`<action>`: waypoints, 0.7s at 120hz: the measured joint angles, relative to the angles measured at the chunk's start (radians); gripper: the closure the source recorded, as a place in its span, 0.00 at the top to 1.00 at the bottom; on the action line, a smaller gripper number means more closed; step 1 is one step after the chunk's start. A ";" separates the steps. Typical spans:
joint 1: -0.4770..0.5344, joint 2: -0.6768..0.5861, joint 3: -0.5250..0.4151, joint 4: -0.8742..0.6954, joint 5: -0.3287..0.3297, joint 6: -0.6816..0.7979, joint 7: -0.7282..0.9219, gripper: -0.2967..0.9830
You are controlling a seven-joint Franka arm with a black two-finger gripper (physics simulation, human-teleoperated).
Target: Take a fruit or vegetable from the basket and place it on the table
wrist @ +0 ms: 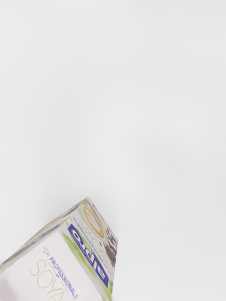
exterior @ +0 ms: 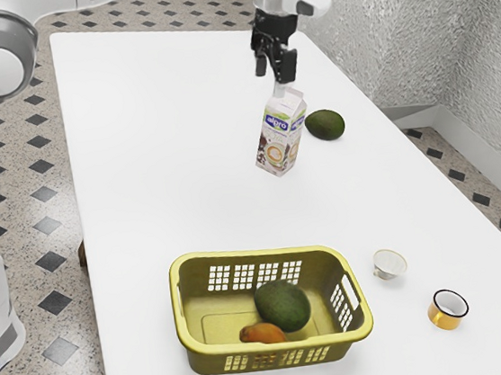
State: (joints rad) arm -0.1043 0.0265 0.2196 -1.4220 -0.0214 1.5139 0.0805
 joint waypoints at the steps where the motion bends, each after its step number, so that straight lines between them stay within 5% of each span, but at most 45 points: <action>1: 0.000 0.000 0.000 0.000 0.000 0.003 0.001 0.77; 39: -0.009 0.002 -0.023 0.020 0.003 0.053 0.018 0.77; 59: 0.062 0.007 -0.209 0.024 0.042 0.061 0.025 0.77; 84: -0.287 0.047 -0.251 0.019 0.069 0.065 0.030 0.77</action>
State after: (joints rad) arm -0.3915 0.0736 -0.0311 -1.4033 0.0476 1.5785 0.1109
